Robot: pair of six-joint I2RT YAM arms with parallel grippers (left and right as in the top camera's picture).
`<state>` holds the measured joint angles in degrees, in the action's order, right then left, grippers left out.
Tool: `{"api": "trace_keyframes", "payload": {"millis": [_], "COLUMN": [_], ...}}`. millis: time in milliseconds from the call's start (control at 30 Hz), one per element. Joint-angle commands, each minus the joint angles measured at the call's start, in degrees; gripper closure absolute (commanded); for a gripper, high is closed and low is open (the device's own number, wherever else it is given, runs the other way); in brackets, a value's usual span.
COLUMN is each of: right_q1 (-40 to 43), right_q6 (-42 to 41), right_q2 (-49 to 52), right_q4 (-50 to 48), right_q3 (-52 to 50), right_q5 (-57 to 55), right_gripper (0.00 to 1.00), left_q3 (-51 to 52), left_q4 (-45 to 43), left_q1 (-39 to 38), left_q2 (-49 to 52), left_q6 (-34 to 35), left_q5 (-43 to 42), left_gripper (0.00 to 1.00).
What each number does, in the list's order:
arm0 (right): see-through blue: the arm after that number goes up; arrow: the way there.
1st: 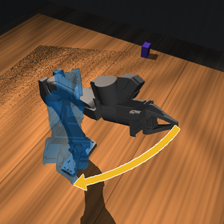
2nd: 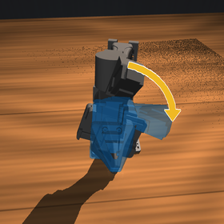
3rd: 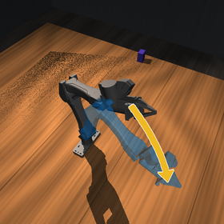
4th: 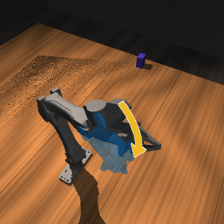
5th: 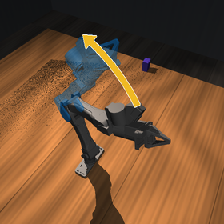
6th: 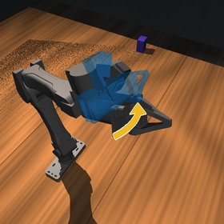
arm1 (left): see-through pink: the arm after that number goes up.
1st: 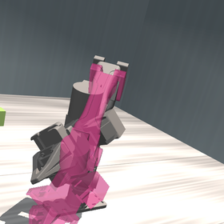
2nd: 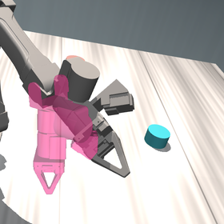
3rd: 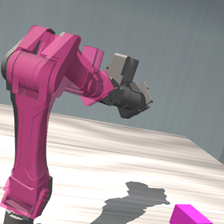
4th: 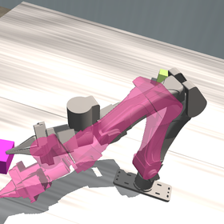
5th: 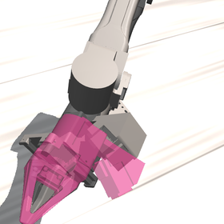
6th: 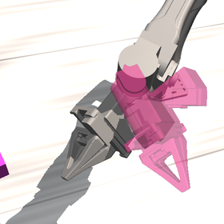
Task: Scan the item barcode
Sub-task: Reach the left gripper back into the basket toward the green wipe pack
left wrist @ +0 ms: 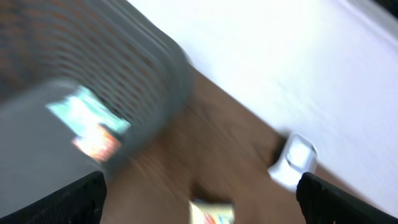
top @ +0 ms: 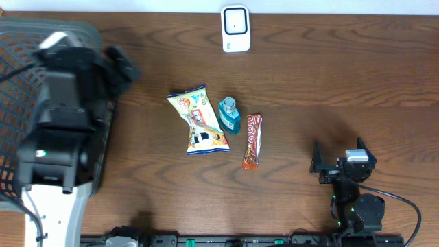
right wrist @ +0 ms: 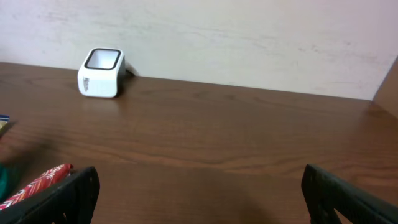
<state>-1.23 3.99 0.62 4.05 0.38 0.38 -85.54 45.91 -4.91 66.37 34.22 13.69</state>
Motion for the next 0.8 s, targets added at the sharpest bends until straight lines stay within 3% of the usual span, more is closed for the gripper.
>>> {"api": "trace_keyframes", "payload": {"millis": [0,367,767], "right_q1": [0.2,0.2,0.2], "right_q6": [-0.1,-0.1,-0.1], "right_q2": [-0.3,-0.3,-0.3], "right_q4": [0.2,0.2,0.2], "right_q3": [-0.1,-0.1,-0.1], "right_q5": [0.1,0.1,0.1], "right_gripper": [0.01,0.01,0.01], "left_q3": [-2.1,-2.6,-2.6], "left_q4": [0.1,0.5,4.1], "left_q1": [6.2,22.7,29.9], "left_q2": [0.2,3.0,22.0], "left_q6": [-1.0,0.1,7.9], "left_q5": [1.6,1.6,0.9], "left_gripper": [0.02,0.02,0.02]}}
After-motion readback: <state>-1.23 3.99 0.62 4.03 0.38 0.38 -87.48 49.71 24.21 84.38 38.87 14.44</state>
